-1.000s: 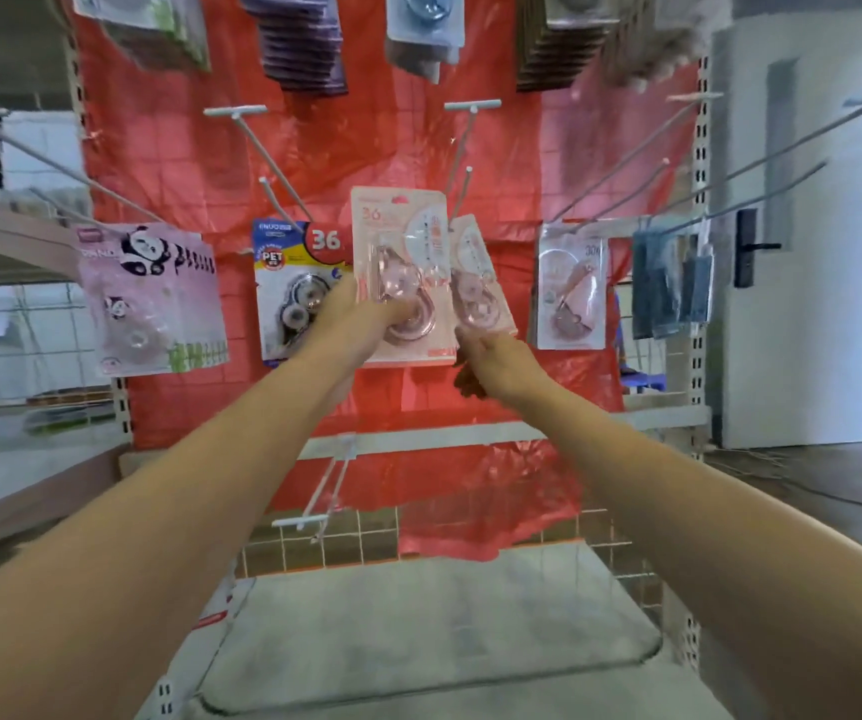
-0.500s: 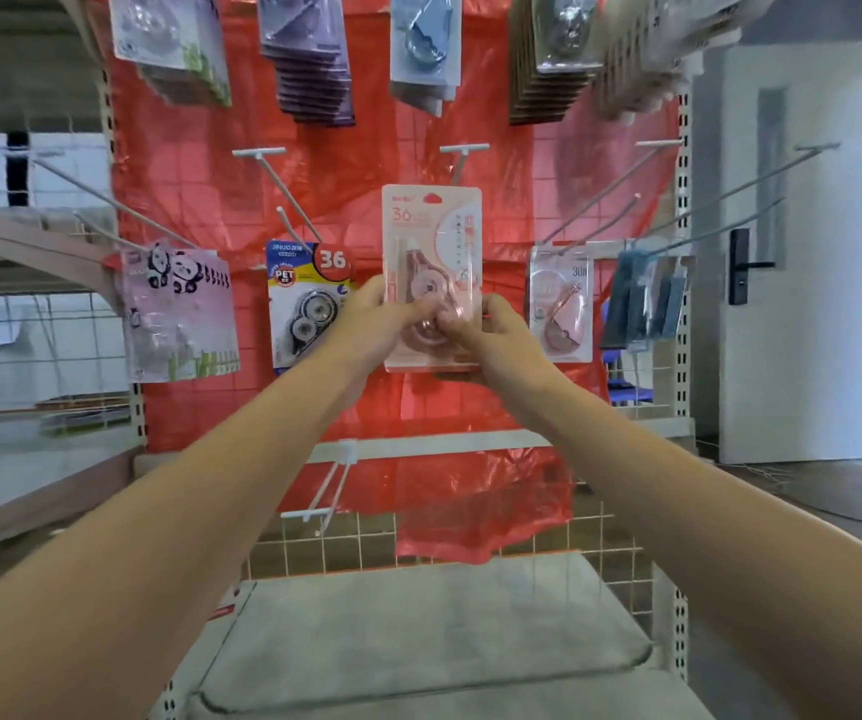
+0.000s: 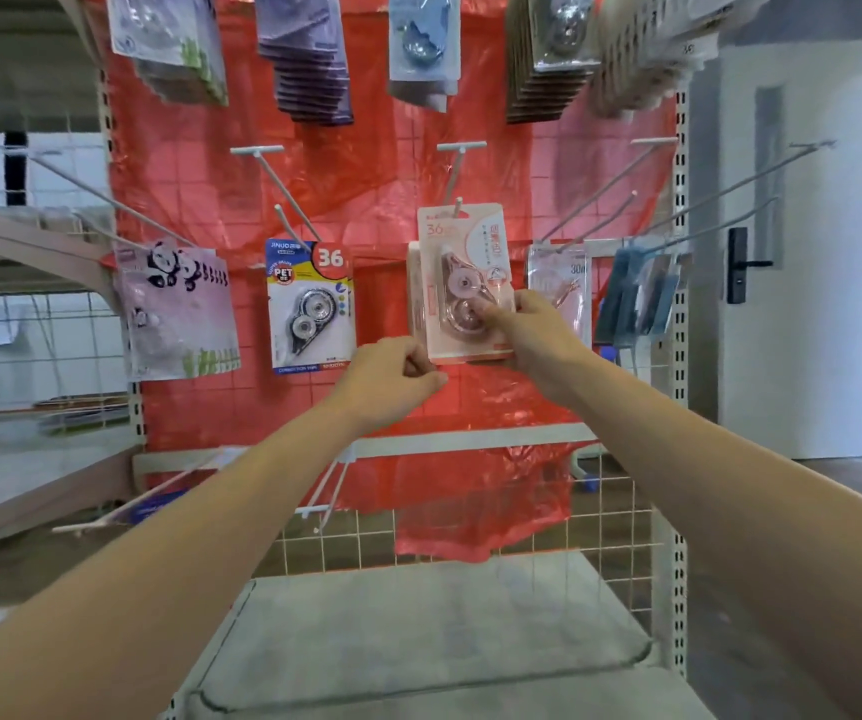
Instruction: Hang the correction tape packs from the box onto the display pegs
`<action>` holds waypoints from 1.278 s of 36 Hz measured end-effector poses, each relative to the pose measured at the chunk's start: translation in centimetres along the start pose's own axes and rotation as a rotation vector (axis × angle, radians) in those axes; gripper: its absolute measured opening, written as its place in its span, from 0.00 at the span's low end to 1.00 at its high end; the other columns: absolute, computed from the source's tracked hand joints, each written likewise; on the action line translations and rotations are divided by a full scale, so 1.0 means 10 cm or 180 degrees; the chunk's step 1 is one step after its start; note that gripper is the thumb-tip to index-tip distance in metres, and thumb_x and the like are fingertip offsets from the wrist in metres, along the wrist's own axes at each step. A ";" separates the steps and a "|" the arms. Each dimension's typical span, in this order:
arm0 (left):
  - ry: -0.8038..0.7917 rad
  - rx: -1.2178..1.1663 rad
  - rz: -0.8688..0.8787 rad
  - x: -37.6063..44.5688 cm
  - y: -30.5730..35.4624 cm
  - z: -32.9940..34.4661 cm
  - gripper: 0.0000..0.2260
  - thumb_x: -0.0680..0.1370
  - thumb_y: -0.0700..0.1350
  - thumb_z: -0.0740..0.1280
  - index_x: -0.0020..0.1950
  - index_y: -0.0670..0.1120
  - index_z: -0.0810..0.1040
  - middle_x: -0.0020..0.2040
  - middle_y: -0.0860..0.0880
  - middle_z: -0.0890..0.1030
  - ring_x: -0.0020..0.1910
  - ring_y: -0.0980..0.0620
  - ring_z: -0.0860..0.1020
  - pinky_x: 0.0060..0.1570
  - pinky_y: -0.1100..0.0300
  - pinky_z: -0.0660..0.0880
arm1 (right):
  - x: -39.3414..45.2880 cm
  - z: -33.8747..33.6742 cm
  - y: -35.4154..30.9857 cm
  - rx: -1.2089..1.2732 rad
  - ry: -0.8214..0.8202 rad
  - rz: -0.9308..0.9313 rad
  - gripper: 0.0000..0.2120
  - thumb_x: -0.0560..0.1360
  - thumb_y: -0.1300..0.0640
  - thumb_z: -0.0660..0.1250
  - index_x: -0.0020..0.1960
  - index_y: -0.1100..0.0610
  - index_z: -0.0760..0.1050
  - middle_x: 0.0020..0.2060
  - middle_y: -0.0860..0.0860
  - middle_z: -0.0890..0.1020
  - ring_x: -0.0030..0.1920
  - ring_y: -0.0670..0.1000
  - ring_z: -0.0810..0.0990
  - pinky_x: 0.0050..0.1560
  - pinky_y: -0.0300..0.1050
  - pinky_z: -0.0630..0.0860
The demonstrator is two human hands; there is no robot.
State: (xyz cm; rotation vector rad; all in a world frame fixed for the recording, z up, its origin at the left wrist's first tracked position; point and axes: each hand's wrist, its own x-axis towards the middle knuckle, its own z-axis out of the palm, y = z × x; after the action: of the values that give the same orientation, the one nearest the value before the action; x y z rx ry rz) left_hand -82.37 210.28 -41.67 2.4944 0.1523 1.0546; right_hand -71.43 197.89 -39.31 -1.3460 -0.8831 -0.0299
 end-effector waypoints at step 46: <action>-0.1716 0.1731 0.0169 -2.67 -0.95 1.29 0.16 0.80 0.52 0.62 0.65 0.47 0.69 0.61 0.48 0.74 0.59 0.48 0.73 0.53 0.55 0.71 | -2.70 0.34 2.09 -0.3256 -0.1355 0.0221 0.15 0.80 0.53 0.62 0.64 0.57 0.68 0.60 0.54 0.75 0.54 0.56 0.77 0.55 0.51 0.75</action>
State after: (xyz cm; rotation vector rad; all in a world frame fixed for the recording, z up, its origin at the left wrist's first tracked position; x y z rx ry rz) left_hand -91.50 207.50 -71.33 3.1874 0.2326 0.3437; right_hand -81.39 194.10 -71.90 -2.3946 -1.2456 -0.1627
